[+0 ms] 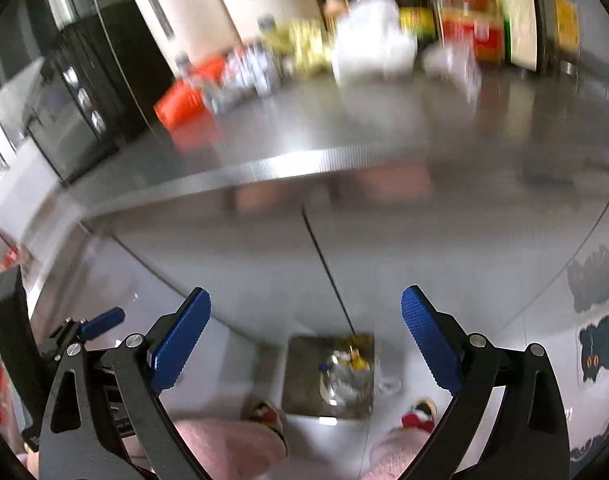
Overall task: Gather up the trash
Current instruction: 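Raise both tools back over the counter, then grasp the red-white wrapper with the left tool while the right tool grasps the white plastic bag, then carry the wrapper and white bag down over the floor bin with both tools, then open both tools to drop the wrapper and bag into the bin, then raise both tools back toward the counter trash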
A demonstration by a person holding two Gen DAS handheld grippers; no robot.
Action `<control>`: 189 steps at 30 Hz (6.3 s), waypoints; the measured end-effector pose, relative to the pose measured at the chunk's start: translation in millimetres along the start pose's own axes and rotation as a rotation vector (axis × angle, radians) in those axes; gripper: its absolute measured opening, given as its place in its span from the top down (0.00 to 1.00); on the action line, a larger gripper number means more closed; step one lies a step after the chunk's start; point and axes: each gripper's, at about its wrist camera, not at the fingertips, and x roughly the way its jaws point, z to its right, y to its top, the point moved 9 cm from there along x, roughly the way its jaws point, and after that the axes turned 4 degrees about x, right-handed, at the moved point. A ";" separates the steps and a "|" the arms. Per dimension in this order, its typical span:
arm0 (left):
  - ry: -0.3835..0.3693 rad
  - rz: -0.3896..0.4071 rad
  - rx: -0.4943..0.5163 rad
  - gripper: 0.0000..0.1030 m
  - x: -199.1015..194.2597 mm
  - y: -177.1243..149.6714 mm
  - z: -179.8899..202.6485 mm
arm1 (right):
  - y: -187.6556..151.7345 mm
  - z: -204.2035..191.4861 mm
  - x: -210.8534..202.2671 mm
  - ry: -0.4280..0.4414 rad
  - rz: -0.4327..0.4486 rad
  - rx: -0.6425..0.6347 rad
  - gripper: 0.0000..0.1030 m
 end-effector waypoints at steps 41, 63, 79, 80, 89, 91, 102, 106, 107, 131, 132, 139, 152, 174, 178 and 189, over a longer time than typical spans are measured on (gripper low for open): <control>0.041 0.093 0.019 0.55 94.5 256.0 -45.5 | 224.7 55.4 116.8 -0.191 0.085 -0.001 0.47; 0.100 0.186 0.032 0.85 13.9 255.3 -47.3 | 224.5 15.6 52.8 -0.128 0.162 -0.037 0.93; 0.105 0.213 0.023 0.85 -84.9 155.3 -28.1 | 116.1 -41.4 -19.2 -0.038 0.106 -0.115 0.93; 0.100 0.213 0.017 0.85 -90.4 144.9 -26.6 | 108.3 -42.2 -21.8 -0.033 0.101 -0.115 0.93; 0.063 0.162 -0.003 0.85 -96.3 61.0 -11.5 | 26.7 -41.5 -30.1 -0.012 0.045 -0.100 0.93; 0.052 0.141 -0.006 0.85 -91.0 43.1 -8.0 | 5.8 -37.8 -24.4 -0.016 0.018 -0.094 0.93; -0.028 -0.044 -0.032 0.85 -4.6 -52.3 10.7 | -88.8 5.1 51.1 -0.058 -0.184 -0.019 0.93; -0.049 -0.115 -0.049 0.85 33.5 -77.5 15.2 | -117.4 17.9 84.0 -0.058 -0.252 0.001 0.93; -0.050 -0.136 -0.052 0.85 45.0 -84.0 15.5 | -121.5 20.4 90.0 -0.062 -0.264 0.005 0.93; -0.092 -0.394 -0.042 0.85 199.1 -150.3 25.0 | -196.0 67.1 246.3 -0.108 -0.528 0.123 0.93; -0.095 -0.400 -0.040 0.85 203.2 -151.9 25.1 | -198.1 67.9 251.8 -0.109 -0.538 0.128 0.93; -0.114 -0.433 -0.044 0.84 220.7 -160.0 26.3 | -202.0 66.7 266.6 -0.108 -0.561 0.130 0.90; -0.075 -0.413 -0.033 0.47 213.3 -154.3 21.5 | -184.4 62.5 257.7 -0.095 -0.548 0.146 0.55; -0.024 -0.169 -0.053 0.09 81.5 -86.8 -1.3 | -91.7 27.1 104.0 -0.120 -0.262 0.043 0.05; -0.021 -0.104 -0.052 0.09 51.4 -67.3 -3.3 | -60.5 15.8 59.8 -0.104 -0.175 0.018 0.05; -0.022 0.067 -0.035 0.08 -34.1 13.7 -2.7 | 36.4 11.7 -21.5 -0.107 0.047 0.018 0.05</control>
